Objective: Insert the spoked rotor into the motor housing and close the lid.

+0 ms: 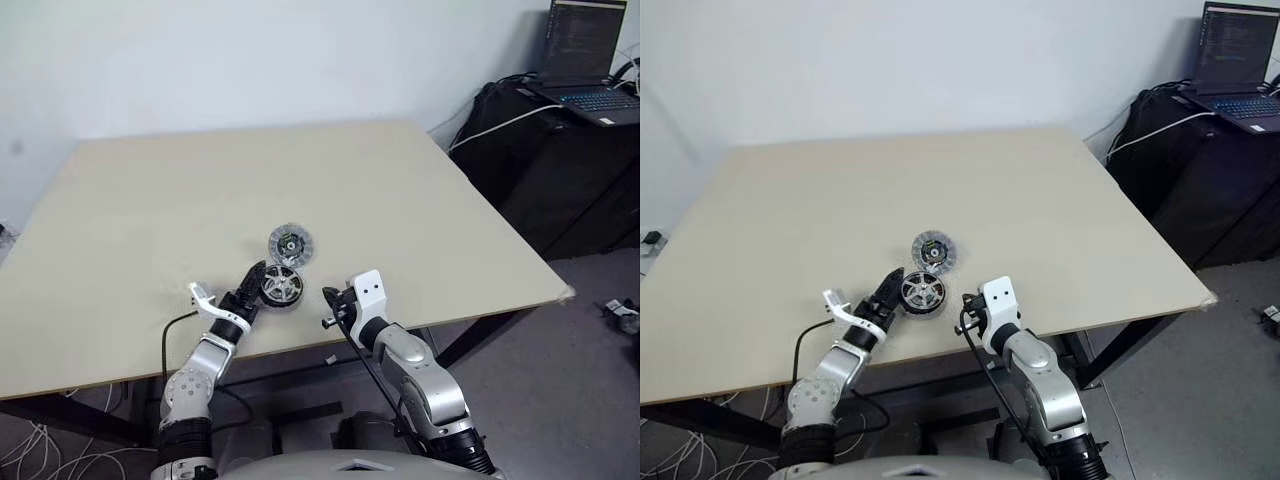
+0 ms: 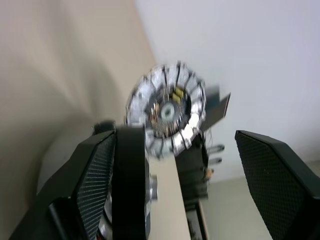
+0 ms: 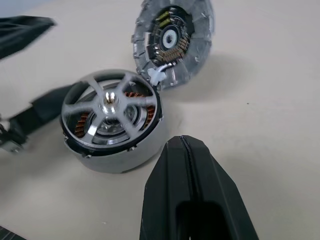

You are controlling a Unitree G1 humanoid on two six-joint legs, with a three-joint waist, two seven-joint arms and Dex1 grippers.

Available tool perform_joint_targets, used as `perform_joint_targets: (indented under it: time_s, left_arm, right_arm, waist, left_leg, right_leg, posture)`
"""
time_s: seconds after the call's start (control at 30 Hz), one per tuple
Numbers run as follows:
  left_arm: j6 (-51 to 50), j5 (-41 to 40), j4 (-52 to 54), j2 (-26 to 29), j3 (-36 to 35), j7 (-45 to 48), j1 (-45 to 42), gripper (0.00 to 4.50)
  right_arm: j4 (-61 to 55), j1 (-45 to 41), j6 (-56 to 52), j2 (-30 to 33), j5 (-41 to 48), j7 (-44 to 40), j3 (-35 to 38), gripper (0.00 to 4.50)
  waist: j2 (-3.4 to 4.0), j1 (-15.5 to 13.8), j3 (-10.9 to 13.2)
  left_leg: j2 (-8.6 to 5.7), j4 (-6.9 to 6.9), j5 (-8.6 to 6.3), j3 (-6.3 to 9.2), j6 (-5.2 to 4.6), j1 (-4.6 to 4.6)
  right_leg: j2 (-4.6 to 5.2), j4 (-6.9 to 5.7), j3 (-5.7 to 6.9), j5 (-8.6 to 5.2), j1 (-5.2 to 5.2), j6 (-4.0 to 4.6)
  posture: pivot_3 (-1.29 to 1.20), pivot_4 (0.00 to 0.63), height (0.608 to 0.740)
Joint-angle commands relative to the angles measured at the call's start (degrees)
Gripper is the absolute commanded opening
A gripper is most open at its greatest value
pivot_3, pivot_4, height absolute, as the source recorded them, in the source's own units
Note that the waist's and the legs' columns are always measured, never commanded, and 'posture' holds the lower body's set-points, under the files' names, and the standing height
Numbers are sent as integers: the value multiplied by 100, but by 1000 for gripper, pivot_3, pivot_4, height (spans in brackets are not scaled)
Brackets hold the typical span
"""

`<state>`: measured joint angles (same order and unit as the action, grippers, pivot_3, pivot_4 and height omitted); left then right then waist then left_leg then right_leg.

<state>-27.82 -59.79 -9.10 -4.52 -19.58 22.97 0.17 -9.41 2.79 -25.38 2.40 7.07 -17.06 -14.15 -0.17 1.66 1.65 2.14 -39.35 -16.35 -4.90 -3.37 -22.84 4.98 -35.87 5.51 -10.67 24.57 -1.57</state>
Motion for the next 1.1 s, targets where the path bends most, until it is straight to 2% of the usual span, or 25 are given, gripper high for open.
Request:
perform_joint_targets:
  time_s: [0.03, 0.27, 0.43, 0.57, 0.63, 0.7, 0.73, 1.03, 1.1]
  left_arm:
    - [209, -183, 145, -370, -176, -72, -18, 4025]
    - [339, -164, 395, -347, -172, -240, 47, 4025]
    - [1085, 692, 708, -312, 111, -281, 220, 4025]
    - [1946, 2269, 1092, -26, 872, -314, 755, 4025]
    - [2153, 2728, 1202, 116, 1125, -294, 963, 4025]
    - [2351, 3243, 1307, 356, 1389, -246, 1220, 4384]
    - [2403, 3393, 1341, 430, 1442, -251, 1327, 4485]
    - [2913, 4312, 1554, 681, 1636, -494, 1733, 4485]
    - [3032, 4530, 1526, 755, 1714, -512, 1730, 4107]
  right_arm:
    - [-184, -99, 121, -24, 47, 4, 31, 0]
    - [-177, -113, 126, -12, 36, -12, 15, 0]
    - [-184, -168, 164, -3, -22, 0, -25, 0]
    - [-34, -445, 212, -46, -89, -56, -156, 0]
    - [56, -586, 227, -66, -101, -83, -202, 0]
    - [202, -774, 269, -104, -135, -104, -265, 0]
    - [284, -873, 292, -126, -139, -127, -296, 0]
    - [1111, -1583, 507, -275, -331, -287, -554, 0]
    - [1371, -1749, 550, -326, -391, -267, -560, 0]
  waist:
    - [-2, -23, 1]
    - [-9, -69, 5]
    - [-8, -70, 5]
    - [-5, -54, 5]
    - [-5, -56, 6]
    - [-3, -56, 7]
    - [2, -54, 10]
    - [26, -60, 25]
    - [27, -59, 26]
  left_leg:
    - [-1, 0, 0, 1, 0, 0]
    - [-9, -3, -1, -1, -2, -1]
    - [-7, -1, -1, -1, -2, -2]
    - [-8, -1, -1, -8, -1, 0]
    - [-7, 0, -2, -7, 0, 0]
    - [-4, 2, -2, -6, 0, 0]
    - [-4, 3, -2, -6, 0, 0]
    - [-2, 9, -2, -8, 0, -2]
    - [-3, 9, -2, -8, 0, -2]
  right_leg:
    - [1, 0, 1, 0, 0, 0]
    - [11, 4, 1, 2, -4, -3]
    - [6, 4, 1, 1, -2, -2]
    - [8, 4, -3, 2, -3, -2]
    - [8, 5, -3, 2, -2, -2]
    - [8, 4, 0, 1, 0, -2]
    - [8, 4, -1, 1, 2, -2]
    - [13, 4, 3, 0, 8, 0]
    - [13, 4, 3, 0, 7, 0]
  posture:
    - [0, 0, 740]
    - [0, 0, 740]
    - [0, 0, 740]
    - [0, 0, 740]
    - [0, 0, 740]
    - [0, 0, 740]
    - [0, 0, 740]
    - [0, 0, 740]
    - [0, 0, 740]
